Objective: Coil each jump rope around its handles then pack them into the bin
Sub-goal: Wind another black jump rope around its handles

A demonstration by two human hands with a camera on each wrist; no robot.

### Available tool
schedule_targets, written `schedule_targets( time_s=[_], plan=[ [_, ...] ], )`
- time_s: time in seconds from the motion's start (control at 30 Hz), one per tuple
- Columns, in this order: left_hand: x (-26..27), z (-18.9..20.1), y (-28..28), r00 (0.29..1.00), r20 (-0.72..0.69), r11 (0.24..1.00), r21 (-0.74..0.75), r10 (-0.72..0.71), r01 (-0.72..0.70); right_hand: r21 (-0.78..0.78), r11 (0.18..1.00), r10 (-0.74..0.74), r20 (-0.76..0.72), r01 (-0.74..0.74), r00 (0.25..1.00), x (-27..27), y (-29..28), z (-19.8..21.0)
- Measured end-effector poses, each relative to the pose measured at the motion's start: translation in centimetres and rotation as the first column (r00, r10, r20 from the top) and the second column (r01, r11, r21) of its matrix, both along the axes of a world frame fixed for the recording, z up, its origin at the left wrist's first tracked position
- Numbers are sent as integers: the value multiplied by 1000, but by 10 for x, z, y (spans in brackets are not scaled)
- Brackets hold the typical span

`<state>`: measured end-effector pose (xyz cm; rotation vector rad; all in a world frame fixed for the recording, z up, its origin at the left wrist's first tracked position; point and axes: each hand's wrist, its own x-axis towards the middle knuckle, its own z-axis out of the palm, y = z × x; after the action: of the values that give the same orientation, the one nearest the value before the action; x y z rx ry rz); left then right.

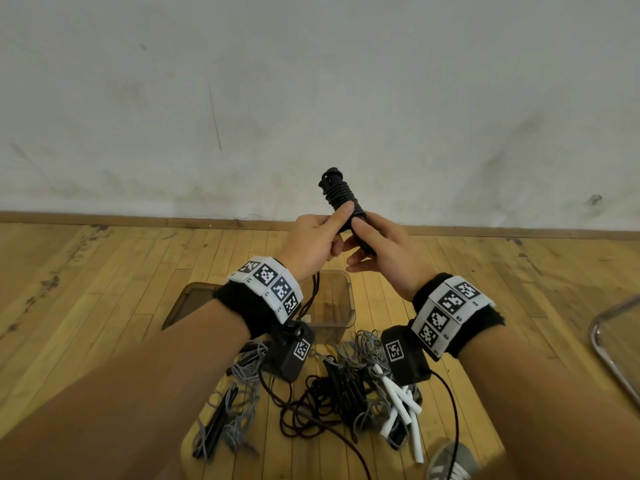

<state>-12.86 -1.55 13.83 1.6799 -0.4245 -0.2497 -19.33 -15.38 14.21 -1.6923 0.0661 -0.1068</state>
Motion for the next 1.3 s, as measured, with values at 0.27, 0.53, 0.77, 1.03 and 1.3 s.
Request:
schedule_targets(
  time_s=[0.27, 0.53, 0.77, 1.03, 1.3],
  plan=[
    [1, -6, 0, 999, 45, 997, 75, 16, -20, -395, 893, -181, 117, 213, 976, 3, -8, -9],
    [-6, -5, 0, 999, 49, 999, 31, 21, -22, -540, 778, -258, 190, 321, 947, 2, -18, -8],
    [-12, 4, -1, 999, -41, 1000, -7, 7, -7, -656, 658, -290, 232, 369, 929, 2, -14, -9],
    [-10, 4, 0, 995, -92, 1000, 0, 23, -23, -671, 689, -158, 230, 274, 960, 4, -10, -19],
    [-4, 2, 8, 977, -203, 998, -14, 61, -65, -482, 870, 8, 221, 103, 975, 0, 4, -16]
  ],
)
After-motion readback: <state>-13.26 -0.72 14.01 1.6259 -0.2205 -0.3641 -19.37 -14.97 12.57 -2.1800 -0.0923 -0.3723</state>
